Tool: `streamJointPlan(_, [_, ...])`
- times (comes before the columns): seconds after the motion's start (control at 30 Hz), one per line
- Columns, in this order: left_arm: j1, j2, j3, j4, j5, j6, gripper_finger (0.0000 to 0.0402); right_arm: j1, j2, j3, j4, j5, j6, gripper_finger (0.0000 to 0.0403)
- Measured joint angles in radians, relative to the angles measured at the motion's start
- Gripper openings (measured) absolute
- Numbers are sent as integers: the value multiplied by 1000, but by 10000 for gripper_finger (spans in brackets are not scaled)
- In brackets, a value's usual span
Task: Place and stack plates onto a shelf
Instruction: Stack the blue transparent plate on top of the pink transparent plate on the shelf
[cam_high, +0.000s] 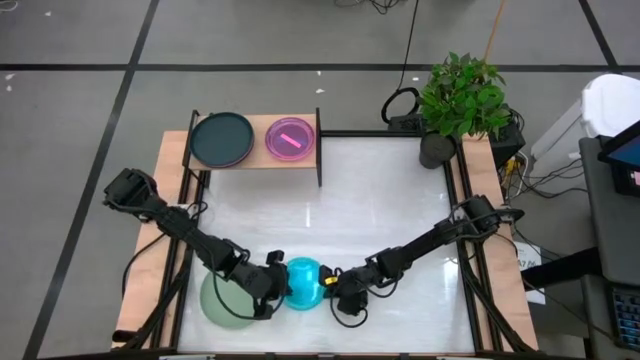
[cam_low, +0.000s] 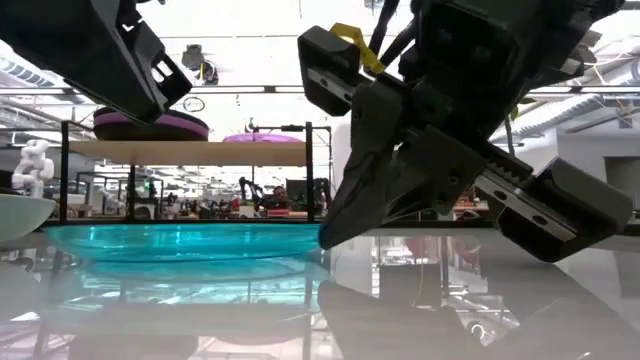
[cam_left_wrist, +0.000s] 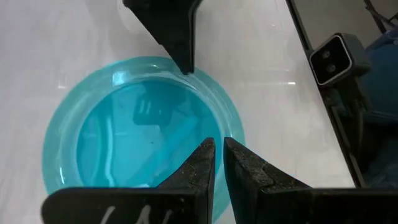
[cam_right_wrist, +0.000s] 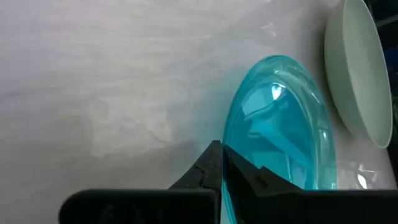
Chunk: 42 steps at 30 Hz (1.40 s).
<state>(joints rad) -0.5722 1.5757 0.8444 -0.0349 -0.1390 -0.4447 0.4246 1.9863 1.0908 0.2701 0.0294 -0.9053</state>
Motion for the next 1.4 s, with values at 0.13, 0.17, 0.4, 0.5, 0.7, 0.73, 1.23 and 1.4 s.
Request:
streamJointPlan(0.13, [-12,0,0,0,-1,24,37,11,-19,-1,-13,26,10,0])
streamJointPlan(0.17, [-14,-1,0,0,-3,35,37,13,-29,-1,-28,27,22,0])
streamJointPlan(0.4, [-26,-78,0,-94,-71,124,37,30,-79,-1,-114,192,80,0])
streamJointPlan(0.5, [-25,-128,1,-157,-126,152,37,38,-114,-1,-148,272,93,0])
streamJointPlan(0.7, [-26,-237,1,-299,-241,230,37,43,-193,0,-212,370,140,0])
streamJointPlan(0.73, [-25,-253,1,-315,-259,239,37,43,-206,0,-226,388,146,0])
streamJointPlan(1.23, [47,-478,0,-518,-437,338,37,-25,-388,1,-424,565,148,0])
streamJointPlan(1.4, [63,-480,-11,-501,-430,323,37,-68,-424,4,-423,580,94,0])
